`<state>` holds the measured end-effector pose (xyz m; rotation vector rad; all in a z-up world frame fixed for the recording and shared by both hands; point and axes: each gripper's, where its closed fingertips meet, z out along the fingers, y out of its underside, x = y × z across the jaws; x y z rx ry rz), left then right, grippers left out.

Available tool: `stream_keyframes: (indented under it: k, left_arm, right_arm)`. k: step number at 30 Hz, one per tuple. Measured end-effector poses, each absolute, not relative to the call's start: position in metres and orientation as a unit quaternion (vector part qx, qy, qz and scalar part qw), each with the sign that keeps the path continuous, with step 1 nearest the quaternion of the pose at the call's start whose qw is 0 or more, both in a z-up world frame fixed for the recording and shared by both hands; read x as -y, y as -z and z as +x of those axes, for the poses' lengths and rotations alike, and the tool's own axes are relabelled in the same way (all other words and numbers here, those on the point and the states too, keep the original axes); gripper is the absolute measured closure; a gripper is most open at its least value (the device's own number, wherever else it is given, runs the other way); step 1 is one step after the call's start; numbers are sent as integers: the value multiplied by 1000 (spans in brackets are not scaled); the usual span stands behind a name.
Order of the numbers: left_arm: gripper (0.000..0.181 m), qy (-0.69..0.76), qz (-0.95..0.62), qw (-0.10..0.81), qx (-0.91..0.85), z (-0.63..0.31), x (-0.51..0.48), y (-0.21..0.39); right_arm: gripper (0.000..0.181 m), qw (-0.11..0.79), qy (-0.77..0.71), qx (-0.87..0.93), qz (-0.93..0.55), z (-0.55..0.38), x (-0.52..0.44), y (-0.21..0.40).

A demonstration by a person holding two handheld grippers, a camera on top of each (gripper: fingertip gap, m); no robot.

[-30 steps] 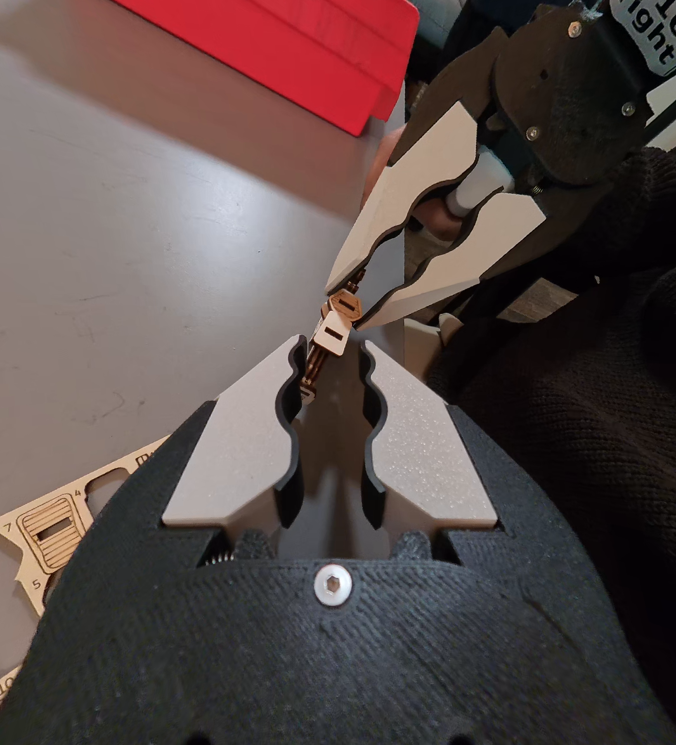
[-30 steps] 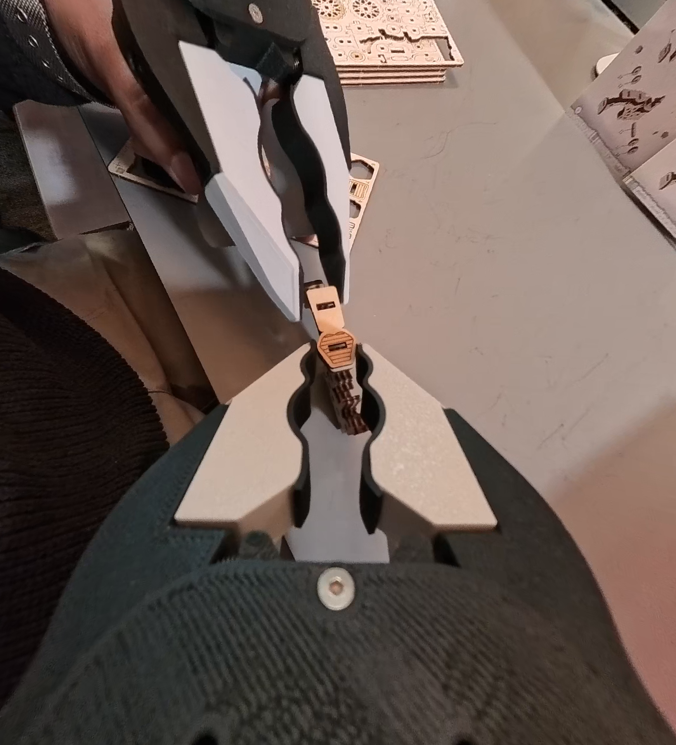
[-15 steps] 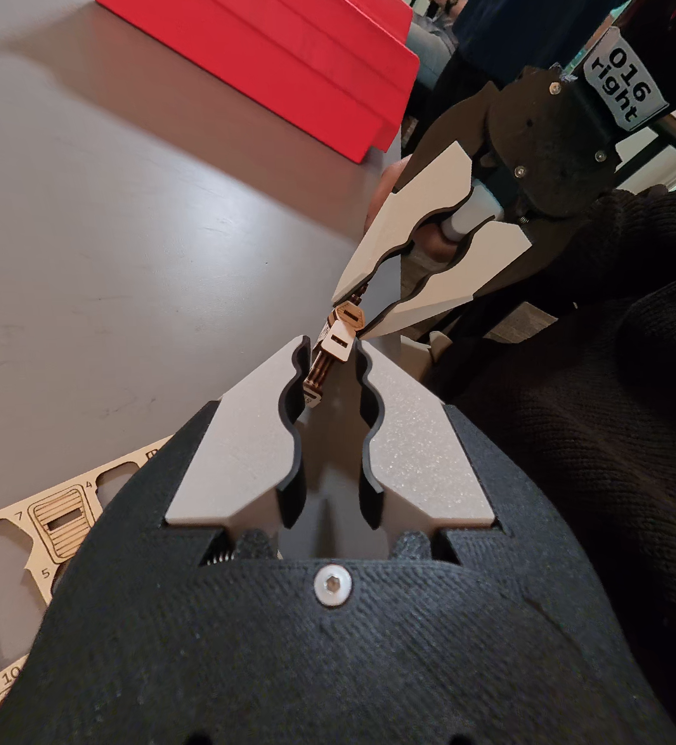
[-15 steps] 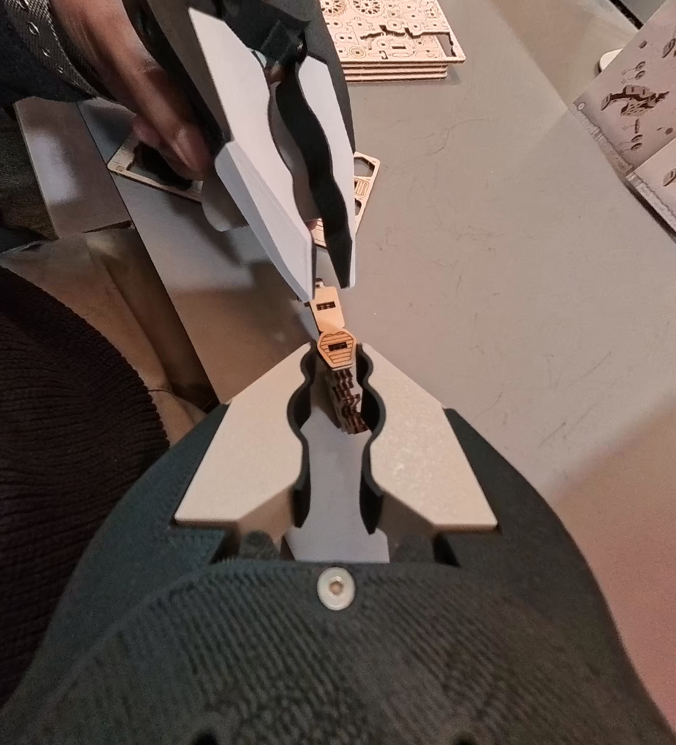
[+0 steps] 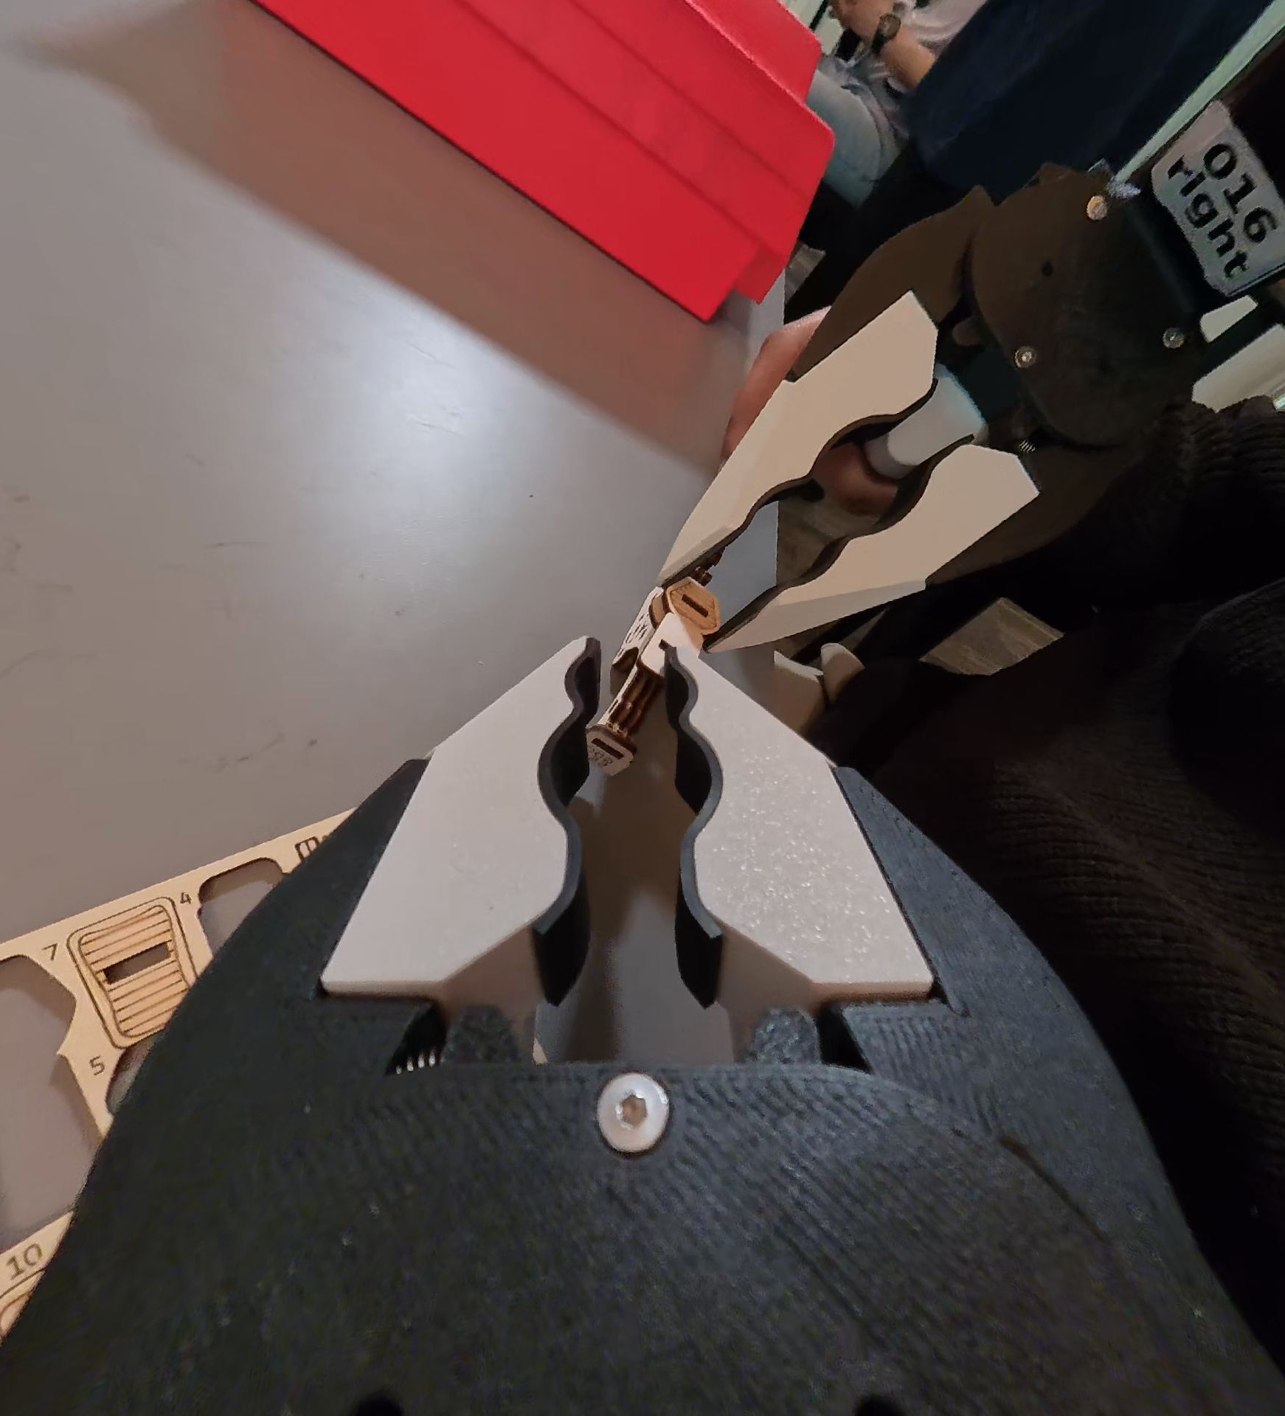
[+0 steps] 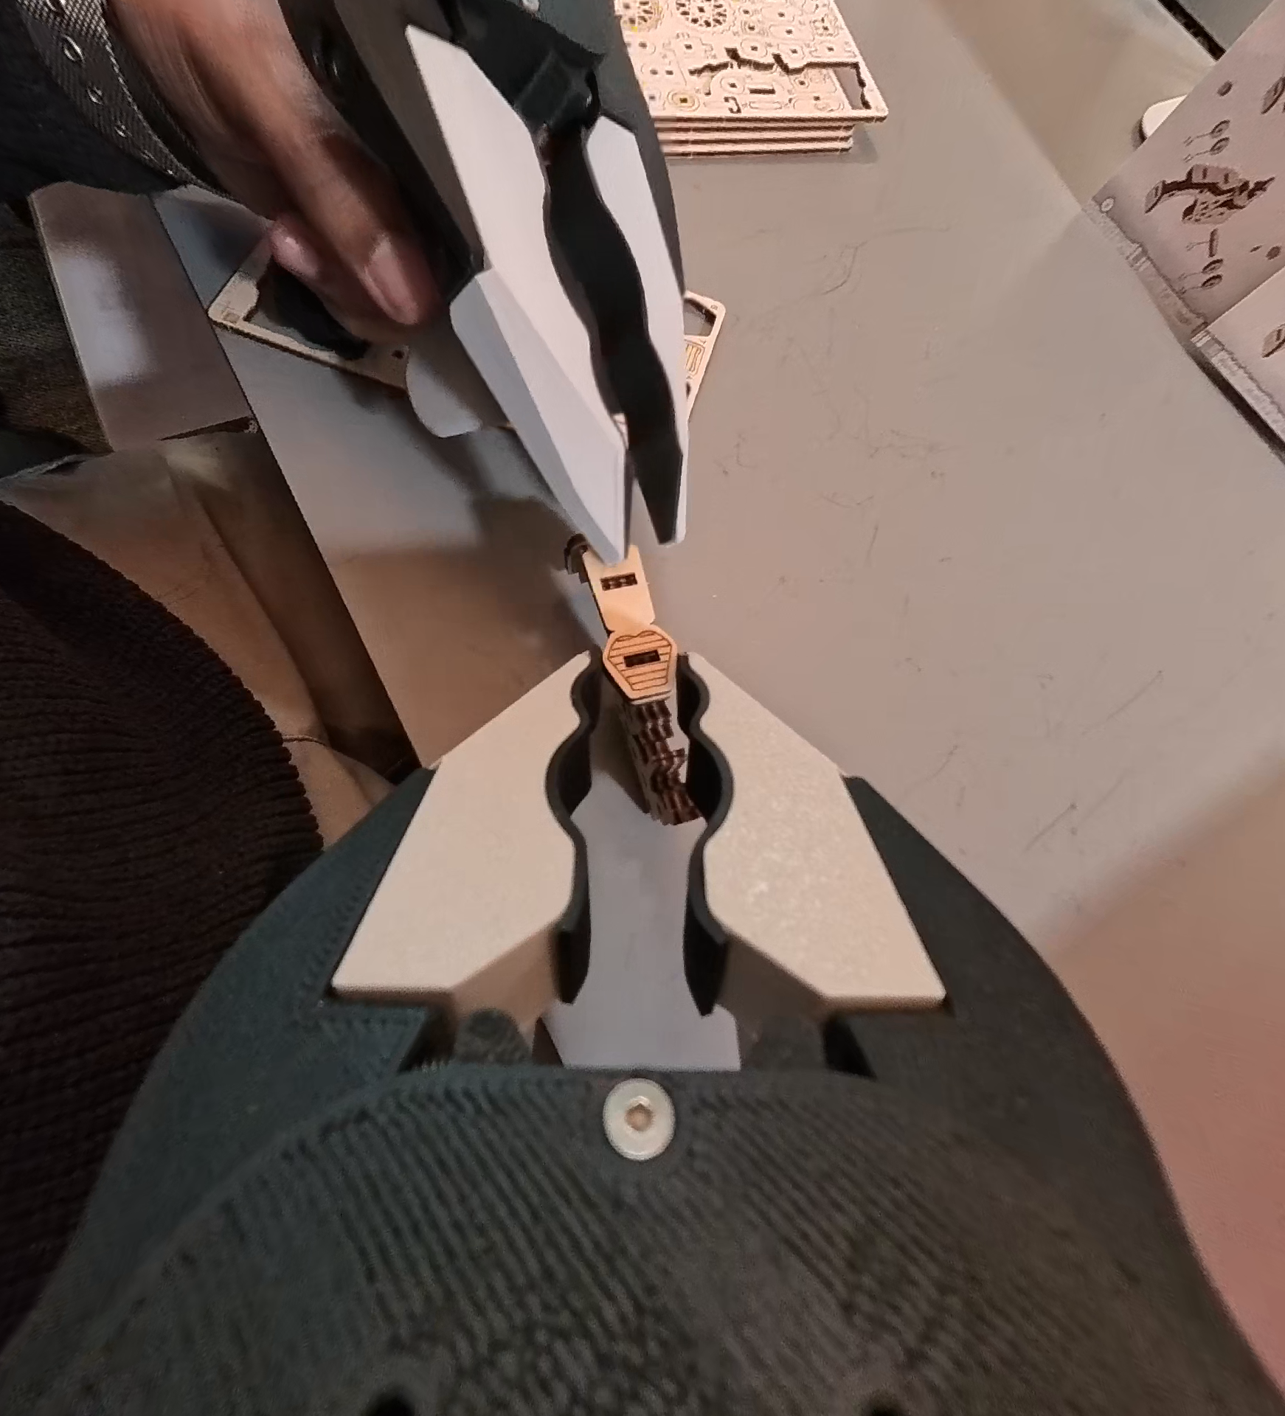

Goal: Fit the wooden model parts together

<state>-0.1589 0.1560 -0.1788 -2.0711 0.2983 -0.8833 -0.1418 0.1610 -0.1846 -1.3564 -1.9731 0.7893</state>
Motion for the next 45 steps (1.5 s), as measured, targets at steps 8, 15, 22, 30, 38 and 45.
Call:
stream_keyframes:
  k: [8, 15, 22, 30, 38, 45]
  left_arm:
    - [165, 346, -832, 416, -122, -158, -156, 182]
    - [156, 354, -827, 416, -133, -154, -153, 180]
    - [151, 331, -824, 431, -160, -149, -153, 178]
    - [155, 319, -822, 439, -170, -142, -156, 177]
    - [158, 306, -823, 444, -180, -137, -157, 177]
    - [161, 297, -823, 447, -187, -134, -159, 177]
  right_arm:
    - [163, 305, -300, 744, -512, -142, -161, 185]
    - [163, 308, -299, 745, -511, -142, -161, 185]
    - [163, 309, -299, 745, -511, -141, -161, 185]
    - [154, 317, -300, 744, -506, -140, -162, 182]
    - [163, 311, -341, 720, -519, -139, -164, 172]
    - [169, 297, -349, 719, -522, -139, -163, 177]
